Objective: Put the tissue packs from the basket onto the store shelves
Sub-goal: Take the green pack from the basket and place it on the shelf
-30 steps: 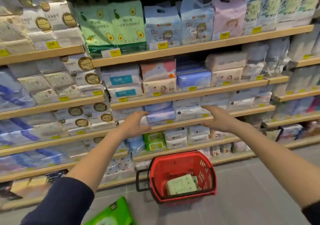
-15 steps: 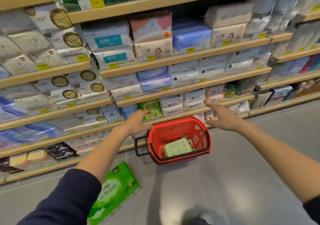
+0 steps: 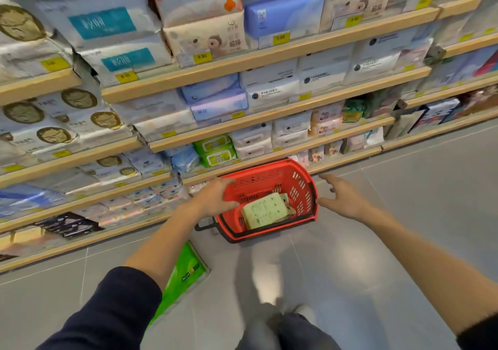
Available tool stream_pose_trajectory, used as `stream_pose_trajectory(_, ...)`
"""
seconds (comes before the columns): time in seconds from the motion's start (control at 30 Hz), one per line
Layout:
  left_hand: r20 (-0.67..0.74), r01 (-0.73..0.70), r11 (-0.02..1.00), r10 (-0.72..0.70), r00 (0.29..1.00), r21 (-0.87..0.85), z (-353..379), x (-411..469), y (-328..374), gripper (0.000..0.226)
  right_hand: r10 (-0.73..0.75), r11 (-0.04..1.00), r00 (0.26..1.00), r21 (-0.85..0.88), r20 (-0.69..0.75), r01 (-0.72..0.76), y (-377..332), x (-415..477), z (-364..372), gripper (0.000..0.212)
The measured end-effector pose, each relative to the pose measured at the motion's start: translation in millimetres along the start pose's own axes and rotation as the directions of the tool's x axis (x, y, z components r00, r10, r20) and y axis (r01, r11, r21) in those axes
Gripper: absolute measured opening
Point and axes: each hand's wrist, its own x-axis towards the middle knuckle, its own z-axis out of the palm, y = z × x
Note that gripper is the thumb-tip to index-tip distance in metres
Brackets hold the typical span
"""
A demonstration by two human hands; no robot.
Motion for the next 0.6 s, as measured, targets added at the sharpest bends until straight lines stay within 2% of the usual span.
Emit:
stream_pose_trajectory(0.2, 0.099, 0.011, 1.000, -0.010, 0.995, -0.006, 16, 55, -18, 0.072, 0.091, 0.994, 0.993, 0.046, 0.081, -0.095, 17, 37, 28, 0.059)
stream_pose_trajectory(0.43, 0.238, 0.027, 0.999, -0.019, 0.971, -0.030, 33, 147, -68, 0.074, 0.254, 0.949, 0.963, 0.169, 0.094, -0.267, 34, 119, 86, 0.061)
stream_pose_trajectory(0.6, 0.329, 0.071, 0.994, -0.040, 0.943, -0.083, 62, 222, -123, 0.097, 0.374, 0.873, 0.921, 0.292, 0.113, -0.390, 51, 179, 146, 0.061)
